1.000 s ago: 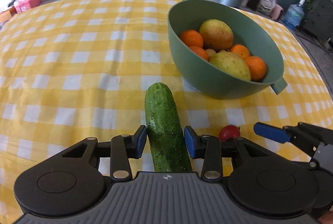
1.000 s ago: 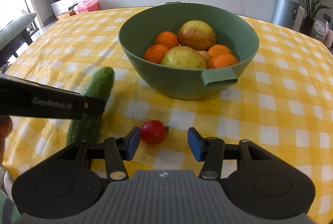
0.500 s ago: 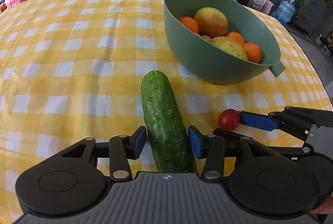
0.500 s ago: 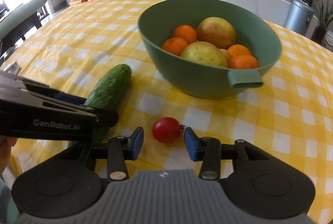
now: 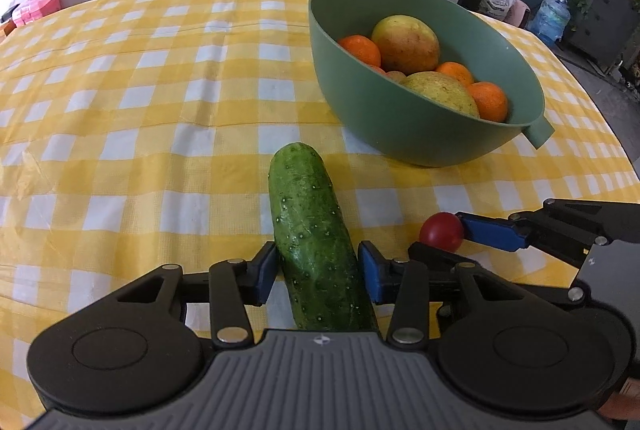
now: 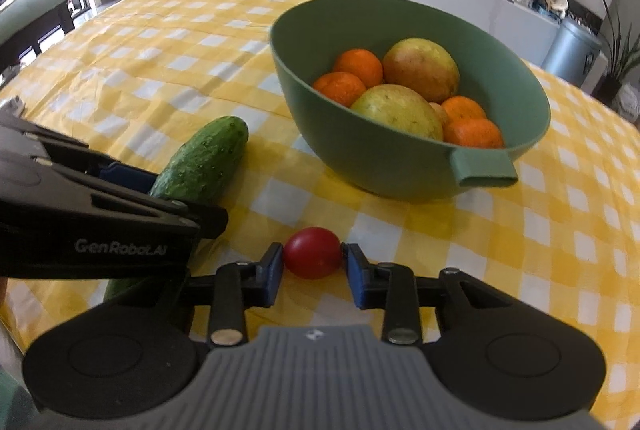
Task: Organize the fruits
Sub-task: 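Grasp the green cucumber with the left gripper while the right gripper grasps the cherry tomato, then carry the cucumber and cherry tomato over the colander and lower them inside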
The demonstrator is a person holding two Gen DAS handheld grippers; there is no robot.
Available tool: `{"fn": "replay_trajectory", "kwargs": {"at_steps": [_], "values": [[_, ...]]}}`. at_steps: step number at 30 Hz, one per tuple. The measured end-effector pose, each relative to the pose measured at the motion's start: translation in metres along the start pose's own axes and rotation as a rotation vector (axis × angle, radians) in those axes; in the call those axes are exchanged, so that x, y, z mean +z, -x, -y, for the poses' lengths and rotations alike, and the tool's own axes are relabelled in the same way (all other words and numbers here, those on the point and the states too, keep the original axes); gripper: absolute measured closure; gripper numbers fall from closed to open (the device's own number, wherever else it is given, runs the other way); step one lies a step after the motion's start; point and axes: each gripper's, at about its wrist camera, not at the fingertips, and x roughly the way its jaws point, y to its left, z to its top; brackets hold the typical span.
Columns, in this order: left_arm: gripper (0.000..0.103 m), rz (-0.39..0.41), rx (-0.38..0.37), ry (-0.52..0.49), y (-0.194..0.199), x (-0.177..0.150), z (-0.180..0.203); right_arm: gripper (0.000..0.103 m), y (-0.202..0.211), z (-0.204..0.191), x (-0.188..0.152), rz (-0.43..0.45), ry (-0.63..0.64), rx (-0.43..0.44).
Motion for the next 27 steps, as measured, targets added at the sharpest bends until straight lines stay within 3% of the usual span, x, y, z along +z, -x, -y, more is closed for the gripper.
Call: {"fn": "replay_trajectory", "kwargs": {"at_steps": [11,27], "values": [[0.057,0.016,-0.01,0.051,0.003,-0.001,-0.006,0.074,0.001,-0.003,0.0,0.012,0.018,0.002],[0.059,0.111,-0.009,0.063,0.029,0.001,-0.007,0.074,0.025,-0.002,0.005,0.132,0.002,-0.016]]}}
